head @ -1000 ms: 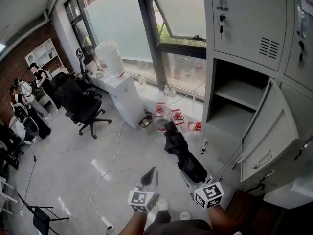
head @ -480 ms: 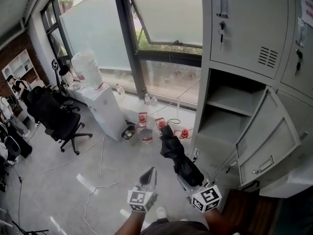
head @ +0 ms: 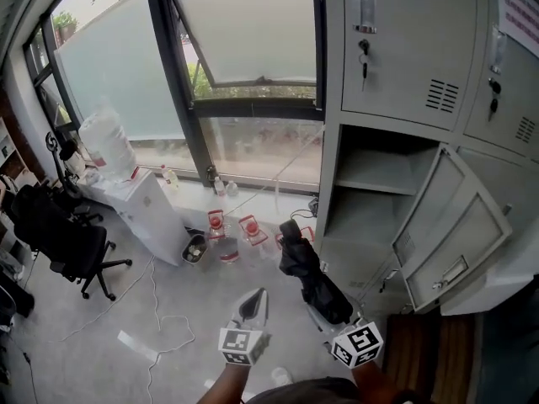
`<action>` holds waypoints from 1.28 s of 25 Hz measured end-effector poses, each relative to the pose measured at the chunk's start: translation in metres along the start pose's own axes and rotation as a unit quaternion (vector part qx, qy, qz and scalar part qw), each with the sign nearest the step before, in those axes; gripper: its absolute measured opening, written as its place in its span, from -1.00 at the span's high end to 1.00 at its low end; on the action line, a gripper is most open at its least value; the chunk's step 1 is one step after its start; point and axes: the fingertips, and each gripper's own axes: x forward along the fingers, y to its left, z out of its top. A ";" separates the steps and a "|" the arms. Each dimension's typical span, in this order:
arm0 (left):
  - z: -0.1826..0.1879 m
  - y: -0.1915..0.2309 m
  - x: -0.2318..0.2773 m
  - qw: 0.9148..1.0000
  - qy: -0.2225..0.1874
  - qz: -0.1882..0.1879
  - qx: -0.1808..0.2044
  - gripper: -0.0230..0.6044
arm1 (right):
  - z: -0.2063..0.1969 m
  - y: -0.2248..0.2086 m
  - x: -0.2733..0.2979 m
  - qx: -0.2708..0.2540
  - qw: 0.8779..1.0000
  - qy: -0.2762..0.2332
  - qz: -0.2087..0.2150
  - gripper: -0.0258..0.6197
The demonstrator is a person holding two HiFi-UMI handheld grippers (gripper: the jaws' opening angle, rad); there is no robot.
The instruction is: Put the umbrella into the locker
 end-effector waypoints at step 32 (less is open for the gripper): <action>-0.003 -0.100 0.123 0.995 0.017 -0.100 0.017 0.91 | -0.024 -0.157 -0.057 0.035 0.982 0.046 -0.181 0.17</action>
